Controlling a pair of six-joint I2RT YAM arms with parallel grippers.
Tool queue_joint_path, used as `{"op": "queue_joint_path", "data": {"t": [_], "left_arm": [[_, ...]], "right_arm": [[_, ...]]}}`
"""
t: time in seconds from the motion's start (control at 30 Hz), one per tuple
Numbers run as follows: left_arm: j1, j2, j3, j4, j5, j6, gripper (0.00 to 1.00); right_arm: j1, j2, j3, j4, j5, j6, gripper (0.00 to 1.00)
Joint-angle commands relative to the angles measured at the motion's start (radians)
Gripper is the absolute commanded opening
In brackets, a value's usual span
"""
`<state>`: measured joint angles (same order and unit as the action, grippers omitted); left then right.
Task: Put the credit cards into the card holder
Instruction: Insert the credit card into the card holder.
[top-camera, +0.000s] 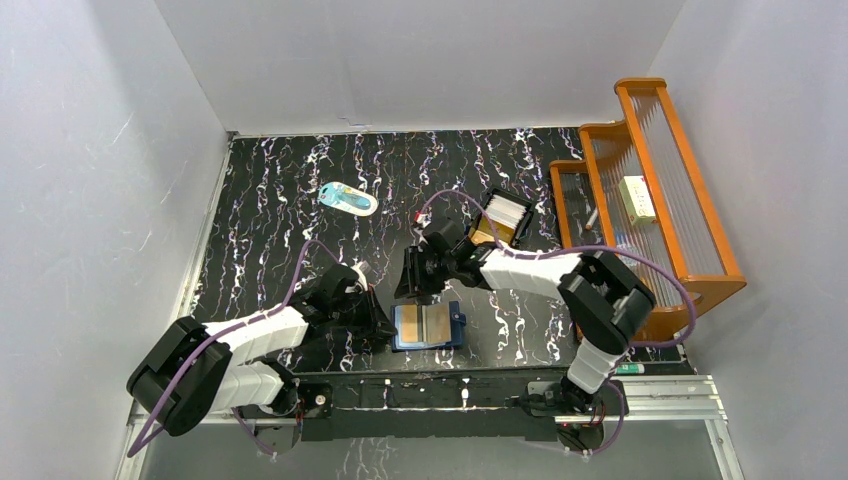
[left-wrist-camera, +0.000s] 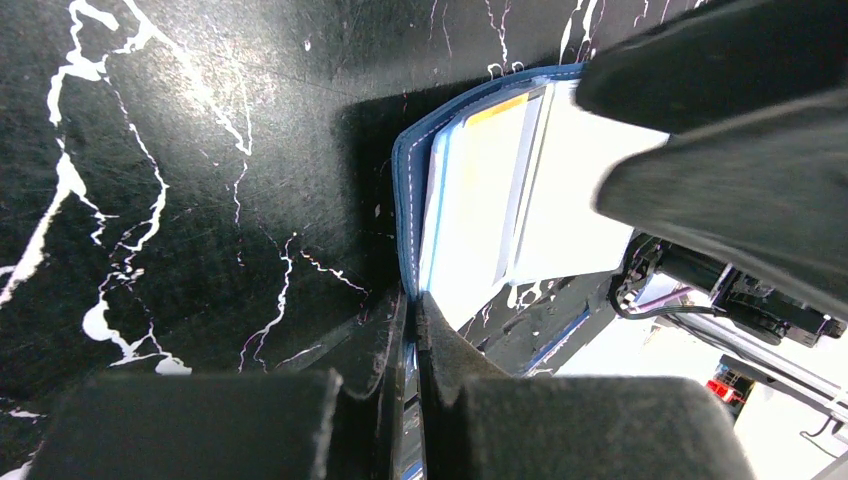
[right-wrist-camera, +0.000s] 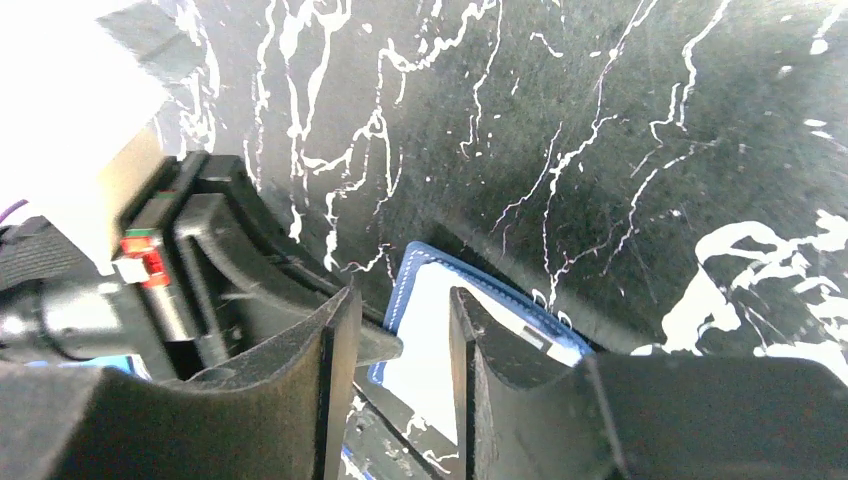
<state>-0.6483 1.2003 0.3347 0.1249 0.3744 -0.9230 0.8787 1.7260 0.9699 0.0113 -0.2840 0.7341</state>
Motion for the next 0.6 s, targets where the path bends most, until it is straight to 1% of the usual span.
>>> {"op": "queue_joint_path", "data": {"t": [0.0, 0.27, 0.37, 0.57], "left_arm": [[-0.003, -0.018, 0.004, -0.022, -0.009, 0.009, 0.00], [-0.002, -0.016, 0.007, -0.024, -0.015, 0.009, 0.00], [-0.002, -0.012, 0.005, -0.022, -0.015, 0.006, 0.00], [-0.002, -0.010, 0.002, -0.022, -0.018, 0.005, 0.00]], "right_arm": [[0.003, -0.112, -0.015, -0.070, 0.112, 0.051, 0.47], [0.017, -0.216, -0.152, -0.090, 0.173, 0.172, 0.53], [0.034, -0.219, -0.175, -0.074, 0.174, 0.193, 0.54], [0.063, -0.173, -0.186, -0.052, 0.174, 0.215, 0.54]]}}
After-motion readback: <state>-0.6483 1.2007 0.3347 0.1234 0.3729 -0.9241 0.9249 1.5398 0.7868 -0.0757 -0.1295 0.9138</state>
